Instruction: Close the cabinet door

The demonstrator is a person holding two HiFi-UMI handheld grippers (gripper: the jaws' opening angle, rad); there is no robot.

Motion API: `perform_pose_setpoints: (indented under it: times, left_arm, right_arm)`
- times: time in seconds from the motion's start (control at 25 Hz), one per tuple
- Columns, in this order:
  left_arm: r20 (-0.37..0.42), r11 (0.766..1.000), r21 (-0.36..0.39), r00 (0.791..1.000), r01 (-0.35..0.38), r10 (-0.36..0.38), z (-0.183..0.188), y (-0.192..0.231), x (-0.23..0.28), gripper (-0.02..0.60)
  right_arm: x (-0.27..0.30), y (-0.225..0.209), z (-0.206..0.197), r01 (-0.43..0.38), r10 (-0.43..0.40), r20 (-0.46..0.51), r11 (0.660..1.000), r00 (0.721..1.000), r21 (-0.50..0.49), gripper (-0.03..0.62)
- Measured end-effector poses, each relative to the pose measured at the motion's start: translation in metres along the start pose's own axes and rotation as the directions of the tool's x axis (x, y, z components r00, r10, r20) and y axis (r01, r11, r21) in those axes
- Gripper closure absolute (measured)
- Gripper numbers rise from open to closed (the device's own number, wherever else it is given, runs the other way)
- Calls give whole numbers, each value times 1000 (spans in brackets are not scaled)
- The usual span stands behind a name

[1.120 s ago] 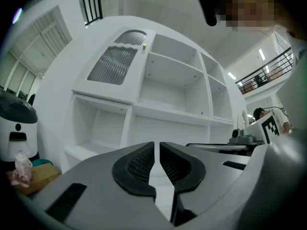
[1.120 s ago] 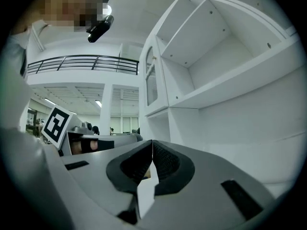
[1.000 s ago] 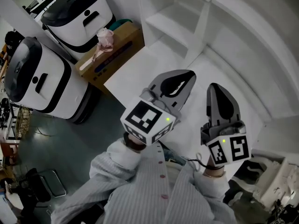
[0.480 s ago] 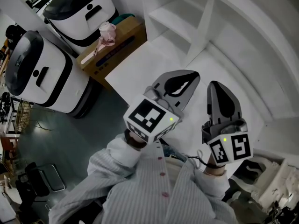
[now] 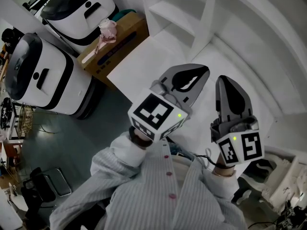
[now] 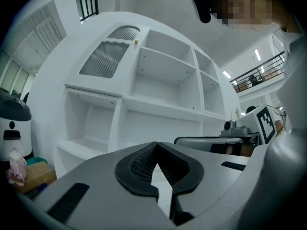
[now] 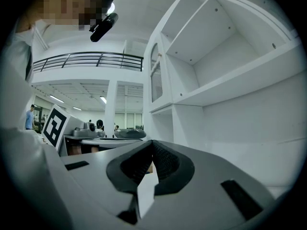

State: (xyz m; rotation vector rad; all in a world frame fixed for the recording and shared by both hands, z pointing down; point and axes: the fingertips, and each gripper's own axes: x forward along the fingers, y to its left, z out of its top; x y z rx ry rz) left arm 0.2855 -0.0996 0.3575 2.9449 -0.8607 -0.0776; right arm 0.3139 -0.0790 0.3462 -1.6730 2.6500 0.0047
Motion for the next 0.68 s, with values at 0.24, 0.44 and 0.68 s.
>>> perform_pose_setpoints:
  times: [0.24, 0.44, 0.68]
  left_arm:
    - [-9, 1000, -5, 1000, -9, 9, -3, 6, -1, 572]
    - [-23, 1000, -9, 1000, -3, 2, -8, 3, -1, 572]
    - [-78, 998, -9, 995, 63, -64, -25, -7, 6, 572]
  right_arm:
    - [1, -1, -1, 4, -4, -4, 1000, 1000, 2, 582]
    - [-1, 0, -2, 2, -2, -7, 1000, 1000, 7, 582]
    - [-1, -2, -4, -20, 20, -9, 1000, 1000, 2, 582]
